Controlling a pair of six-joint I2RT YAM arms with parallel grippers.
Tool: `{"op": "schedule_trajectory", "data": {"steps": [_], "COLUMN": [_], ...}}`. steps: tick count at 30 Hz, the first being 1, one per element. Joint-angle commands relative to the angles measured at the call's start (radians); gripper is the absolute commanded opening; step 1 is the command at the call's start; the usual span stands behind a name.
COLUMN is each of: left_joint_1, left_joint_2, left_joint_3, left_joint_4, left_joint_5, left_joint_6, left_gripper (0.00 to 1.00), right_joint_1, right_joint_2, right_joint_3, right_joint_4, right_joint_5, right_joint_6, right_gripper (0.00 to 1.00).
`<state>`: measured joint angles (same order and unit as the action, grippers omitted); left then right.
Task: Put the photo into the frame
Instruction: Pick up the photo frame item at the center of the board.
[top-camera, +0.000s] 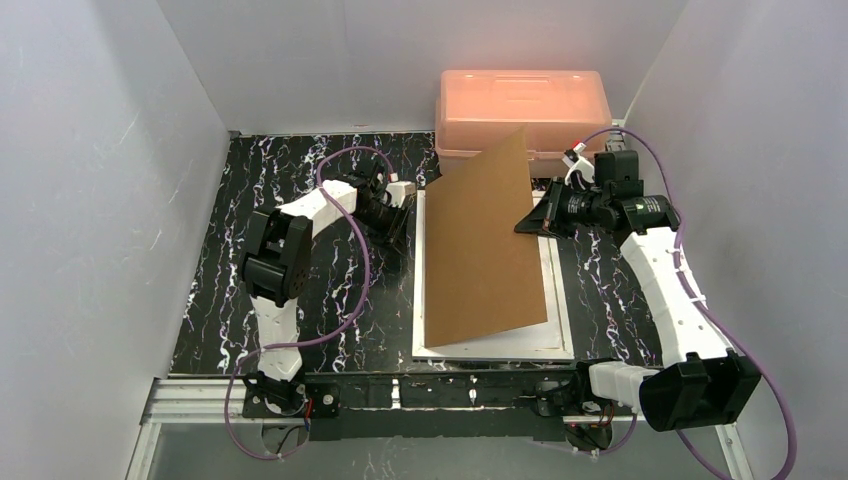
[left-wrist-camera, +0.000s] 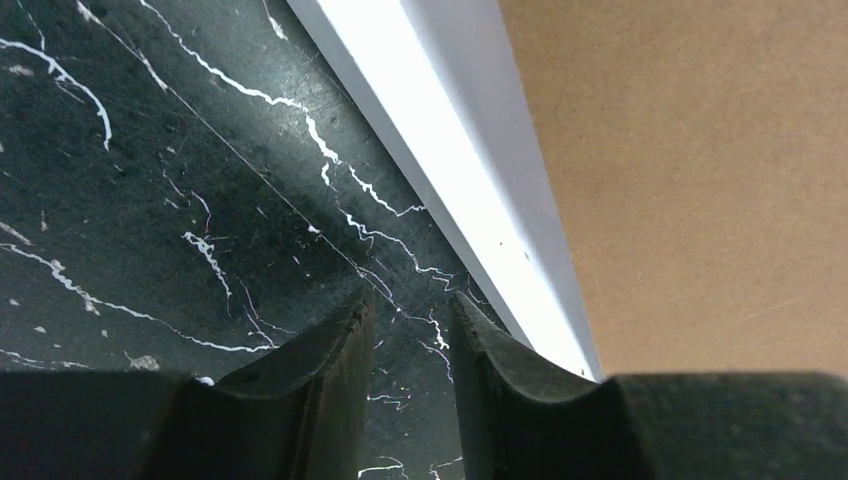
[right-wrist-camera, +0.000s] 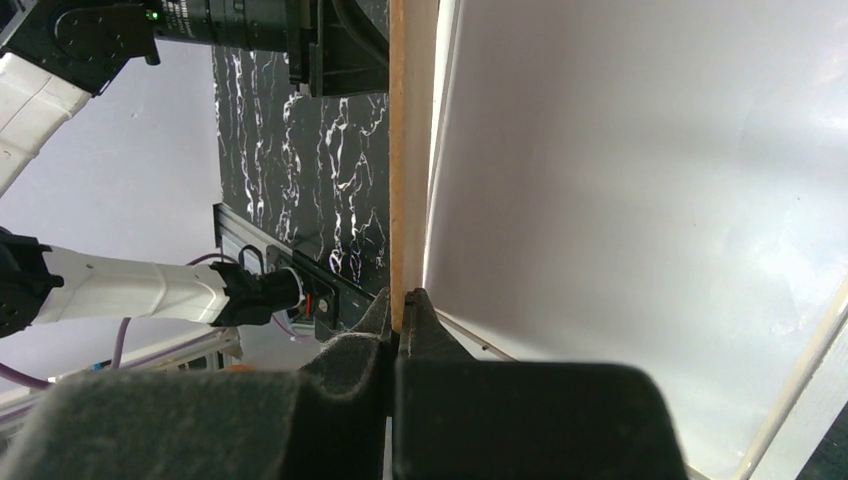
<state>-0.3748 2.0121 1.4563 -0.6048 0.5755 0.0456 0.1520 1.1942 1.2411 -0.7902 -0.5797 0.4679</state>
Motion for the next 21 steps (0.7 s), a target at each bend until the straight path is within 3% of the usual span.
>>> {"op": "schedule_trajectory", "data": {"steps": [1, 21], "left_joint_1": [0.008, 0.014], "left_joint_2": [-0.074, -0.078], "left_joint_3": [-0.011, -0.013], "left_joint_4": [-0.029, -0.035], "left_joint_5": [-0.006, -0.001], "left_joint_6": [0.023, 0.037], "left_gripper": [0.31, 0.29], "right_joint_1": [-0.008, -0.014], "right_joint_2": [-0.01, -0.024], "right_joint_3": [-0.014, -0.089], "right_joint_4": [0.106, 0.135], "right_joint_5": [-0.075, -0.077], "right_joint_6": [0.025, 0.034], "right_gripper": [0.01, 0.01]}}
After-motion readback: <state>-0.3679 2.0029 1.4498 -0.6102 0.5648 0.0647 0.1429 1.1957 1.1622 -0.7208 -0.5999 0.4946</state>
